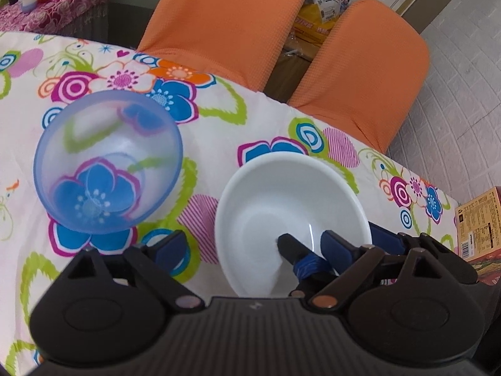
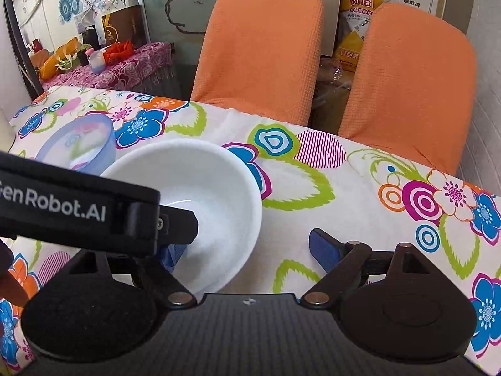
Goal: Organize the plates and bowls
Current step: 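Carry the white bowl with the right gripper into the steel bowl and release, then move the right gripper to the translucent blue bowl and grip its rim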
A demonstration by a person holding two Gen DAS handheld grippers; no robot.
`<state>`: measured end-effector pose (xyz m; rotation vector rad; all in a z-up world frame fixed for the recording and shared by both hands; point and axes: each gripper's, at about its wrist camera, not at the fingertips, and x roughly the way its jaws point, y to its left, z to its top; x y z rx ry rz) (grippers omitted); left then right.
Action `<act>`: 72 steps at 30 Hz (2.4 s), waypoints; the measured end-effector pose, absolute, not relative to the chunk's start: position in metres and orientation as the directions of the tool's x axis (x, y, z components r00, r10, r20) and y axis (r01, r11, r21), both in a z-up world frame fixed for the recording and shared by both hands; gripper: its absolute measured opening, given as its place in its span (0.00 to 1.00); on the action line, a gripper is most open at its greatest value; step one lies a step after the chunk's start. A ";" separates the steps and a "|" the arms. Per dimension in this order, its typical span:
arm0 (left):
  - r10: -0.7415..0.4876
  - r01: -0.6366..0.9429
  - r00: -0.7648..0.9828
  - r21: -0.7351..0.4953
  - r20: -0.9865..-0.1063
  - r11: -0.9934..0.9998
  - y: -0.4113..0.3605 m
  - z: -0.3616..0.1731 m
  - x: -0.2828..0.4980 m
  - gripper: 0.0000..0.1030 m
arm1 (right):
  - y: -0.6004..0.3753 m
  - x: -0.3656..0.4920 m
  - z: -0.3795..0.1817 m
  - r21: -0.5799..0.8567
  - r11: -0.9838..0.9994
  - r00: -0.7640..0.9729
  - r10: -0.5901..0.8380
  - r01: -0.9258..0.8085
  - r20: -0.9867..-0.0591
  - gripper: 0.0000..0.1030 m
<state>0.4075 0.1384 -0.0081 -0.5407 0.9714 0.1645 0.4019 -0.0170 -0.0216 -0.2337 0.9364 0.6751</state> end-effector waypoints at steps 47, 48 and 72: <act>-0.353 0.044 0.449 -0.374 -0.821 0.926 -0.004 0.022 0.191 0.72 | -0.159 0.163 0.048 0.142 0.759 0.316 0.423 -0.635 -0.849 0.48; -0.352 0.050 0.455 -0.371 -0.818 0.927 -0.004 0.025 0.190 0.72 | -0.161 0.162 0.050 0.144 0.760 0.319 0.426 -0.634 -0.847 0.48; -0.128 -0.304 0.586 -0.364 -0.800 0.881 0.202 0.043 0.231 0.73 | -0.097 0.256 0.075 0.251 0.756 0.376 0.549 -0.605 -0.746 0.50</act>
